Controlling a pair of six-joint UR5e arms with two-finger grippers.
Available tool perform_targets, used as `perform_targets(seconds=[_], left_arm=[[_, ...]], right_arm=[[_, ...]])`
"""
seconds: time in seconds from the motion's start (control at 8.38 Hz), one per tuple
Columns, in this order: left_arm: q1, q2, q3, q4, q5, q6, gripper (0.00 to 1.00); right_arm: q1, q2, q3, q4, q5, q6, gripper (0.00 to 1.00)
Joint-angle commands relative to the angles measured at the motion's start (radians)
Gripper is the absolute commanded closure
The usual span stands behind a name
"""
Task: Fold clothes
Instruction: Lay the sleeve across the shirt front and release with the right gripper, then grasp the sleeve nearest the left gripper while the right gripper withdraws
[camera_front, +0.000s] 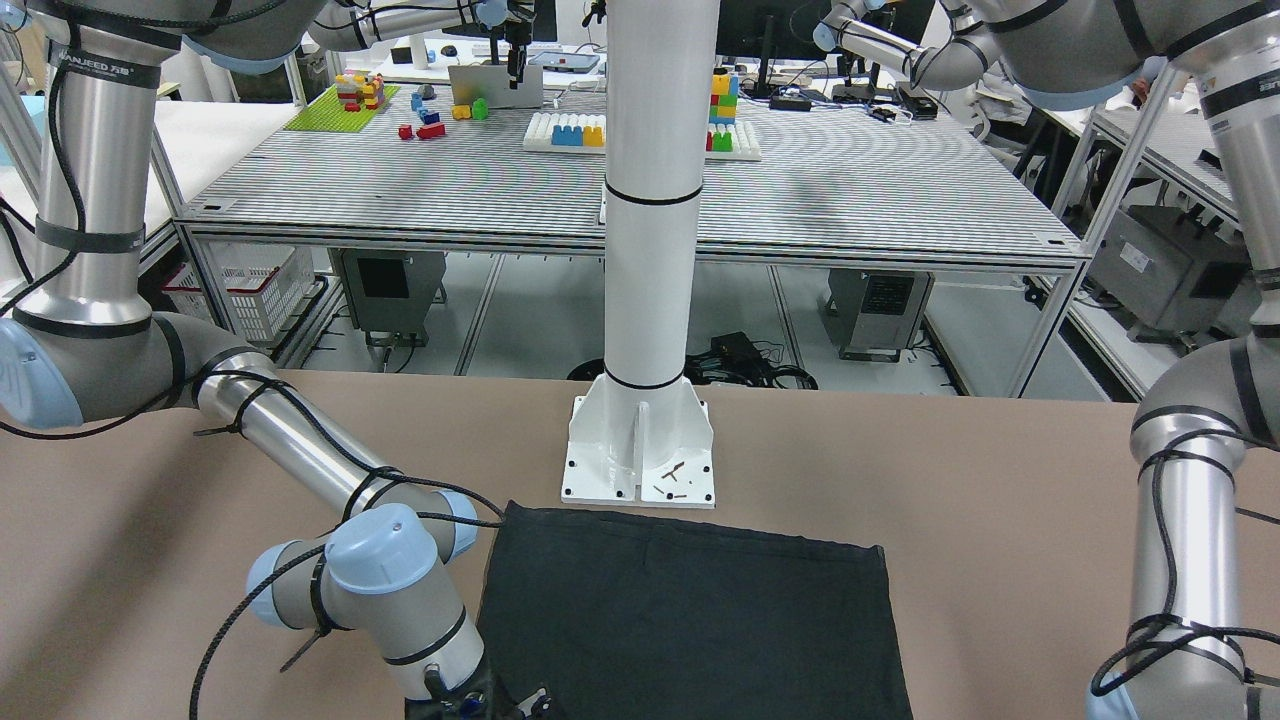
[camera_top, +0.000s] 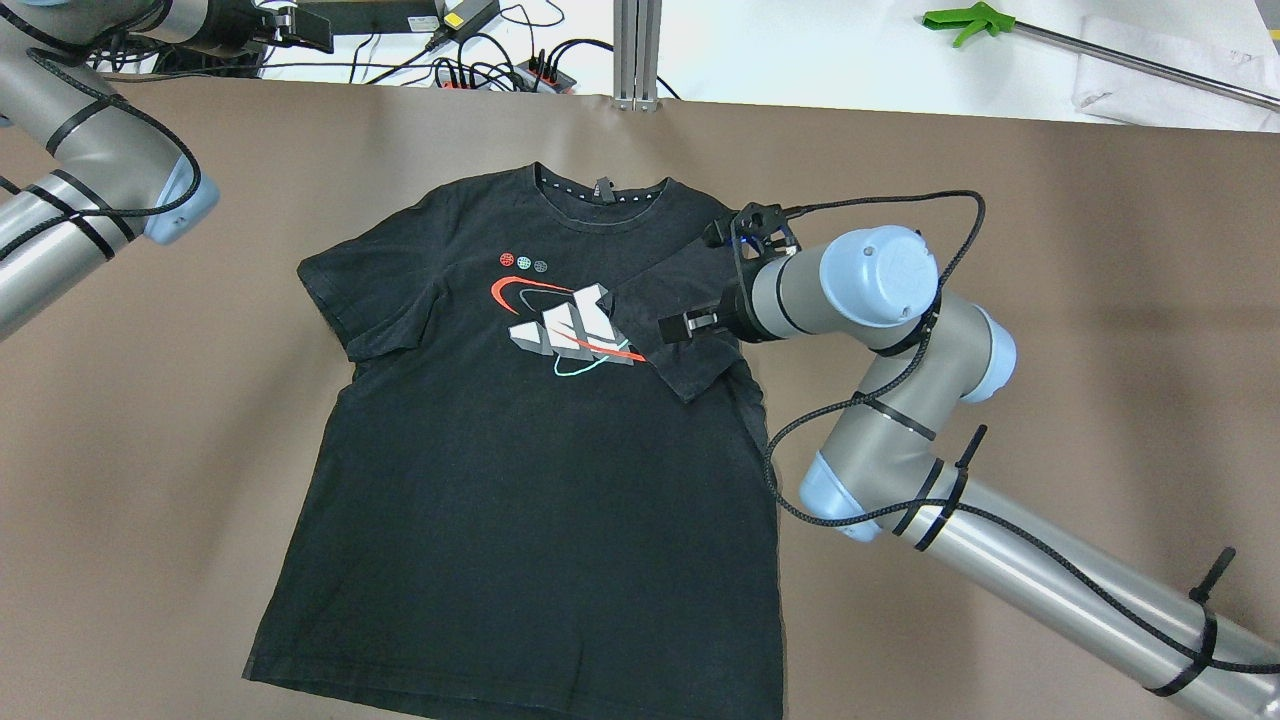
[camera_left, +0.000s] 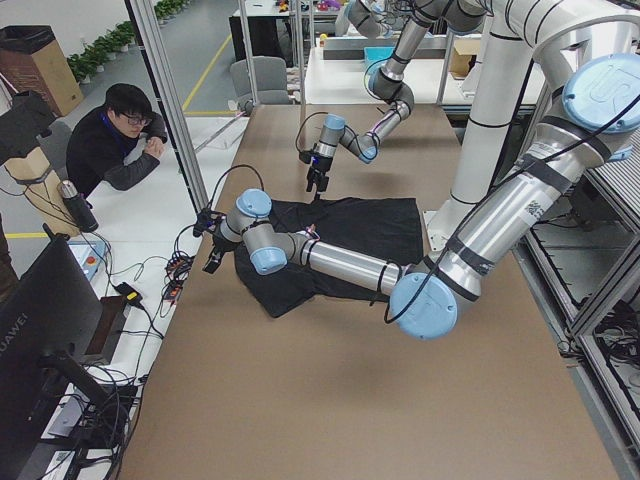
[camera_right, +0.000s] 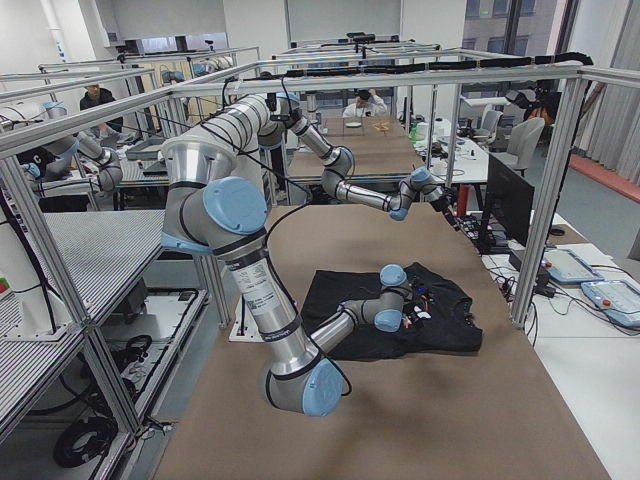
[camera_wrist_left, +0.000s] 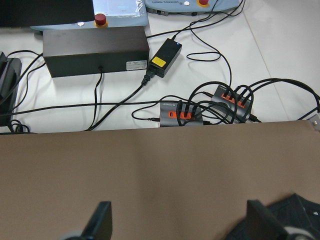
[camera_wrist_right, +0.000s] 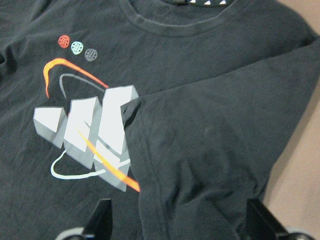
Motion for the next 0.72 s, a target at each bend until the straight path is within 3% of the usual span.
perform_targets(seconds=[0.0, 0.24, 0.6], left_arm=[[0.016, 0.073, -0.014, -0.073, -0.096, -0.036, 0.05], [0.111, 0.181, -0.086, -0.13, -0.089, -0.06, 0.05], [0.145, 0.251, -0.137, -0.127, -0.085, -0.035, 0.06]], right_arm=[[0.119, 0.007, 0.015, -0.087, 0.067, -0.001, 0.06], [0.187, 0.016, 0.015, -0.119, 0.136, 0.002, 0.06], [0.208, 0.013, 0.012, -0.119, 0.141, 0.004, 0.06]])
